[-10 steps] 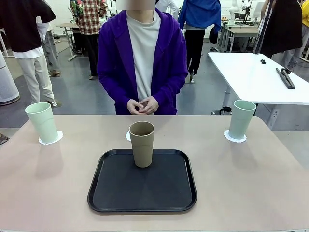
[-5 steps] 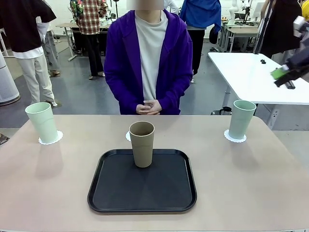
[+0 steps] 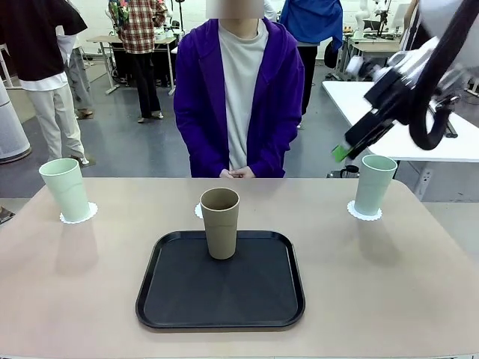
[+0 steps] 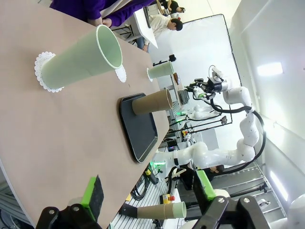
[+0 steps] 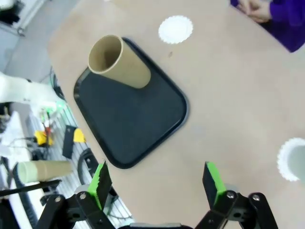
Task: Place coasters on the table and set cups on them.
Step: Take one Reusable plastic cup from the Flat Tray and place it on a coaster set by the human.
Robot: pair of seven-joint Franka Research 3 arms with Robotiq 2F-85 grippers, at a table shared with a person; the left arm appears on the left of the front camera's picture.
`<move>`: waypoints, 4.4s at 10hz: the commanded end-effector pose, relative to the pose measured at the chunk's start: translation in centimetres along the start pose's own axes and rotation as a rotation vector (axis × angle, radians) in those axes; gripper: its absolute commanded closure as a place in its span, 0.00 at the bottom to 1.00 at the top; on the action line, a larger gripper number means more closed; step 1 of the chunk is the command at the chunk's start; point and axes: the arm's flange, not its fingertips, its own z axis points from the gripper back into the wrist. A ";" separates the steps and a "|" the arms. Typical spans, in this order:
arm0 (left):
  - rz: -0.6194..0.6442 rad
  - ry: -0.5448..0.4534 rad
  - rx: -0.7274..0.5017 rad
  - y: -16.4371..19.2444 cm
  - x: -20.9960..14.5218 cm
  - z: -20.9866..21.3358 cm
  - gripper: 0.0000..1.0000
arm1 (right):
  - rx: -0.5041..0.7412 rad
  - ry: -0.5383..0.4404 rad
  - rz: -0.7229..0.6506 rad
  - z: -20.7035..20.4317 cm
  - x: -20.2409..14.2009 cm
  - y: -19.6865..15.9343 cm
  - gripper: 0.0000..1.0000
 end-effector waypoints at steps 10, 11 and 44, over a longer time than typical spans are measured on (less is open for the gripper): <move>0.007 -0.004 0.005 -0.2 0.0 0.2 0.00 | -0.024 0.227 0.118 -11.6 0.3 1.2 0.00; 0.007 -0.004 0.005 -0.2 0.0 0.2 0.00 | -0.024 0.227 0.118 -11.6 0.3 1.2 0.00; 0.007 -0.004 0.005 -0.2 0.0 0.2 0.00 | 0.407 -0.659 0.574 -28.4 -5.5 -3.7 0.00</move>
